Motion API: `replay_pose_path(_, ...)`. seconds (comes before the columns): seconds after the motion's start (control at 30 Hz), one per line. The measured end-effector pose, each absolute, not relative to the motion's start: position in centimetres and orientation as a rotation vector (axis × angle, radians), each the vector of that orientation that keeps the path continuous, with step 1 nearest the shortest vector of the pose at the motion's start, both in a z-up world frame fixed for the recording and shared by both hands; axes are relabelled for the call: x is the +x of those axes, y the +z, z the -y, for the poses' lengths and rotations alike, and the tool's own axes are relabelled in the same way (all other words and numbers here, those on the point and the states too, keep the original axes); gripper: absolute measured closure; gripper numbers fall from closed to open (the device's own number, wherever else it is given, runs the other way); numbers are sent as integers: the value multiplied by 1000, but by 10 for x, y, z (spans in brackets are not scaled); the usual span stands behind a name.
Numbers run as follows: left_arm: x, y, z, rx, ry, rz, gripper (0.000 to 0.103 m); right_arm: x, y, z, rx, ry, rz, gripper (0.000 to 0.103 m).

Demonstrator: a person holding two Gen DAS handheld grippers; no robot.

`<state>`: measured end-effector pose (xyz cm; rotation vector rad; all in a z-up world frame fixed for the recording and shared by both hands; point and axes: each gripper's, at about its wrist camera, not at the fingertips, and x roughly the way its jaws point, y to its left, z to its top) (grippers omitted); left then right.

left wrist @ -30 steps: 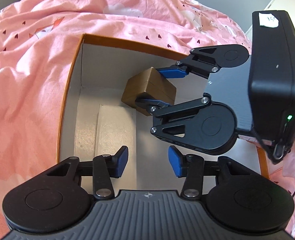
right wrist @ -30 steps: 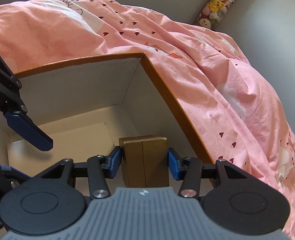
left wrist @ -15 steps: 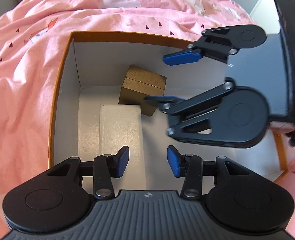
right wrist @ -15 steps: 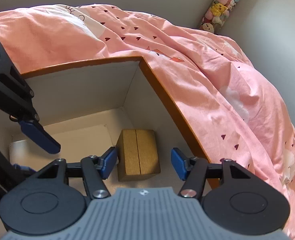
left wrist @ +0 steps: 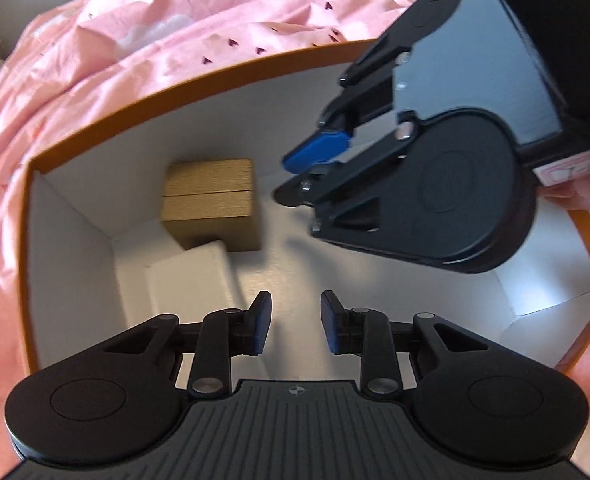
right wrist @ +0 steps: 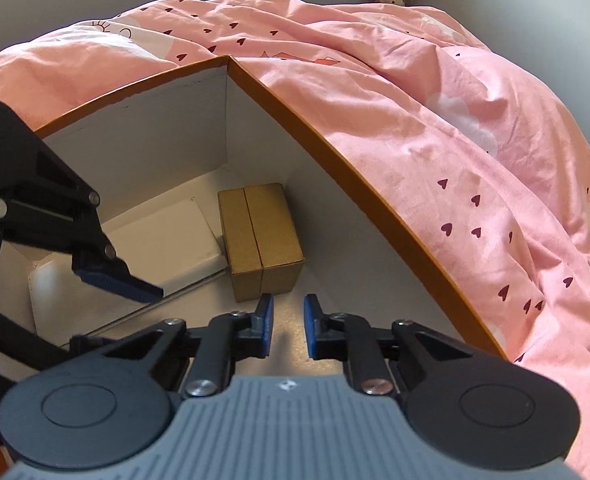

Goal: Organize objects
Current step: 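Withdraw both grippers up out of the shoebox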

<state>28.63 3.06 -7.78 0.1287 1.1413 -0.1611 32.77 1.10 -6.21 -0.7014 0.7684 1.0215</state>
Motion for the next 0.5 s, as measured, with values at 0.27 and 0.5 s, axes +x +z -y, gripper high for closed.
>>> replay_pose_path(0.27,302,-95,-42,72,-82,-1267,75,336,-70,-20,-684,1043,-787,90)
replay_pose_path(0.5,305,-103,-58,74,-26,-1315,76,337,-75,-28,-691,1068,-782,92)
